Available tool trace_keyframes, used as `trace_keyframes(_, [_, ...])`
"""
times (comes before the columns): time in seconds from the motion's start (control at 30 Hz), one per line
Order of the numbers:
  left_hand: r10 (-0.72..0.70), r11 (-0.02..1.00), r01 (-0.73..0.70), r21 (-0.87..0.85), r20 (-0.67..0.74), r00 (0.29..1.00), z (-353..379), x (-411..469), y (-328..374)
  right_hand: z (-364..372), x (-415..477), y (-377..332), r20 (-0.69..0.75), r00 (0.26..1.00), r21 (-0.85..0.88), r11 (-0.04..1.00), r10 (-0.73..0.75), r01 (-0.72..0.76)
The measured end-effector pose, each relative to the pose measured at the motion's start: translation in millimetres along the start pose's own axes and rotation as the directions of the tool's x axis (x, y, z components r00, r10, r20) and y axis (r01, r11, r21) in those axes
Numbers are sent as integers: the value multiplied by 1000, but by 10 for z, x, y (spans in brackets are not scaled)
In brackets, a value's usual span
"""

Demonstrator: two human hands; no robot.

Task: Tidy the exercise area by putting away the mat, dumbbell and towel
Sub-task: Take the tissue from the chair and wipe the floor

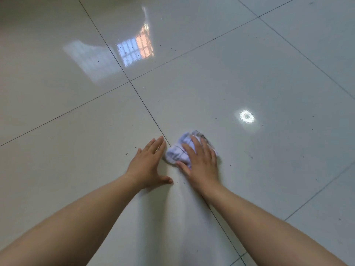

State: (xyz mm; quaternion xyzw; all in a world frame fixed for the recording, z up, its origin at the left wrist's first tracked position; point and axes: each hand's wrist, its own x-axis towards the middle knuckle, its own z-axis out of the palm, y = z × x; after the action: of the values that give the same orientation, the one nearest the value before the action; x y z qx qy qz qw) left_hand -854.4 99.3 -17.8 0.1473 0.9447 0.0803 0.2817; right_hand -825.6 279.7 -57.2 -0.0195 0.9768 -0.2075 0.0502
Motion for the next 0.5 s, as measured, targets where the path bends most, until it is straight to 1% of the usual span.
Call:
trace_keyframes(0.07, [9,1000,-9,15,-3,1000,13,-42,-50,-35,-115,174,-43,999,-20,1000,-14,13])
trace_keyframes(0.1, [9,1000,-9,30,-2,1000,22,-67,-68,-70,-112,257,-59,998,-24,1000,7,-8])
trace_keyframes(0.17, [-4,999,4,52,-3,1000,53,-118,-95,-142,2,318,-84,992,-33,995,96,-99])
trace_keyframes(0.23, [-22,997,23,72,-4,1000,74,-156,-106,-193,220,260,-46,972,-18,973,229,-230])
trace_keyframes(0.27, [-30,996,30,82,-6,1000,85,-162,-113,-210,310,185,-32,960,-17,961,276,-277])
trace_keyframes(0.3, [-35,995,35,89,-6,999,86,-165,-116,-217,367,102,-15,956,-12,956,294,-295])
trace_keyframes(0.33, [-40,995,40,93,-3,999,80,-161,-115,-203,380,22,8,963,2,963,270,-270])
trace_keyframes(0.37, [-43,995,43,93,2,999,70,-156,-114,-172,341,-50,41,977,18,977,210,-211])
trace_keyframes(0.43, [-44,995,44,88,4,999,45,-132,-119,-73,120,-107,112,993,10,999,41,-42])
trace_keyframes(0.5, [-38,996,37,83,0,999,35,-112,-147,-22,-113,-27,109,992,-32,997,-66,70])
